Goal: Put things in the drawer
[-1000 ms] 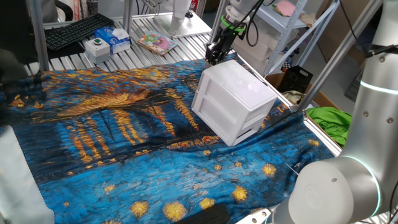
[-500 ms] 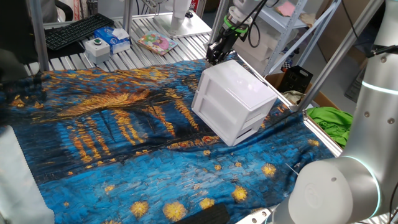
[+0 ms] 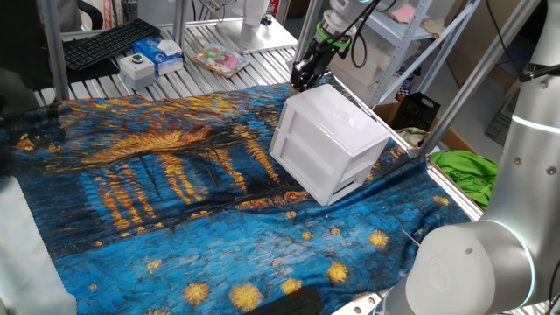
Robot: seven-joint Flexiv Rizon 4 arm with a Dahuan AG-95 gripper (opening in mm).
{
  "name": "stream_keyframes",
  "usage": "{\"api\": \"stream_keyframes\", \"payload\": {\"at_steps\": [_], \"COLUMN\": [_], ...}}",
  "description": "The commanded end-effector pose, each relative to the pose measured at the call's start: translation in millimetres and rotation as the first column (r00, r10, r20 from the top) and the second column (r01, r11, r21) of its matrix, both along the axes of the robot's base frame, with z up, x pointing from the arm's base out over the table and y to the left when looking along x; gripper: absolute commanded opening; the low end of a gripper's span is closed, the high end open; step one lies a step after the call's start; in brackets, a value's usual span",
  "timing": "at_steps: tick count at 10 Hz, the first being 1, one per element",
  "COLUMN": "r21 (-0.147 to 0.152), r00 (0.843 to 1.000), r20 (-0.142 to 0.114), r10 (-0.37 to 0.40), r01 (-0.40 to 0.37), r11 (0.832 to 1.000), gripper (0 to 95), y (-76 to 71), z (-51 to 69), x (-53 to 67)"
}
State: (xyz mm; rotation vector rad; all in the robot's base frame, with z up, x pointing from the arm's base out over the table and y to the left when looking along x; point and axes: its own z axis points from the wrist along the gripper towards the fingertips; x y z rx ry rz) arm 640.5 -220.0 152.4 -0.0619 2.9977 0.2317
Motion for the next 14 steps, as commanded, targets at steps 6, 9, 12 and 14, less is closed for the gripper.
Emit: {"api": "stream_keyframes", "payload": {"at_steps": [6,9,12,14], "r21": [-0.027,-0.050,-0.063,-0.078], "r00": [0.999,0.999,0.998,0.997], "r20": [-0.048,-0.053,-0.067,-0.072], "r10": [-0.008,-0.005,-0.014,-0.026], "r01": [0.007,0.002,0.010,0.020], "r11": [1.000,0.999,0.998,0.997], "gripper": [76.0,57.0,57.0,57.0], "y": [2.8,7.2,16.7,27.4], "z": [7.0,13.5,26.8,35.6], "x": [-2.4,-2.3,-3.6,-5.2]}}
